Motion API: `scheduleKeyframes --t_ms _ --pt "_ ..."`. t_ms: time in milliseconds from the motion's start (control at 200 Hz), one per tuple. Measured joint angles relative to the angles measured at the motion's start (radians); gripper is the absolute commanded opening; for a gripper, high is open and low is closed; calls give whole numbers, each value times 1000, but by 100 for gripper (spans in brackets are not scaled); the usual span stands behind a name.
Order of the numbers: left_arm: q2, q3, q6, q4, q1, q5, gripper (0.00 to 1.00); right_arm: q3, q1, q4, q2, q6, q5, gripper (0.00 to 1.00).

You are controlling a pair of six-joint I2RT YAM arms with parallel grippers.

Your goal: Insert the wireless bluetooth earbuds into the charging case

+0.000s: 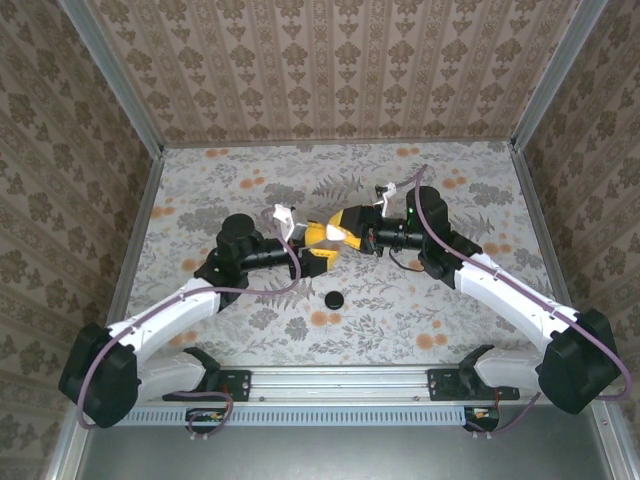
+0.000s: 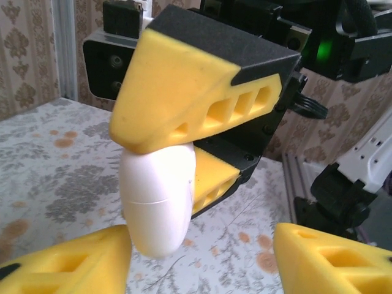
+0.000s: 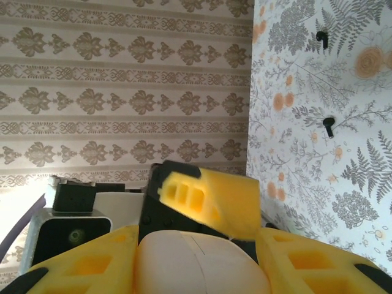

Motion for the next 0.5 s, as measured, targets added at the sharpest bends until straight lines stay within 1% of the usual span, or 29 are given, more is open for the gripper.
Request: scheduleKeyframes --t_ms 55,215,360,435,500 --pt "21 0 -18 32 -5 -3 55 -3 0 10 0 11 1 31" --pt "55 0 -67 98 -4 -5 48 -18 -6 33 -4 37 6 31" --pt "60 0 -106 142 -1 -11 37 -21 -8 56 -14 50 6 31" --pt "62 0 -115 158 4 -11 37 -22 -8 71 -17 55 6 31" --pt "62 0 -121 169 4 -13 41 -22 -8 77 -17 58 5 31"
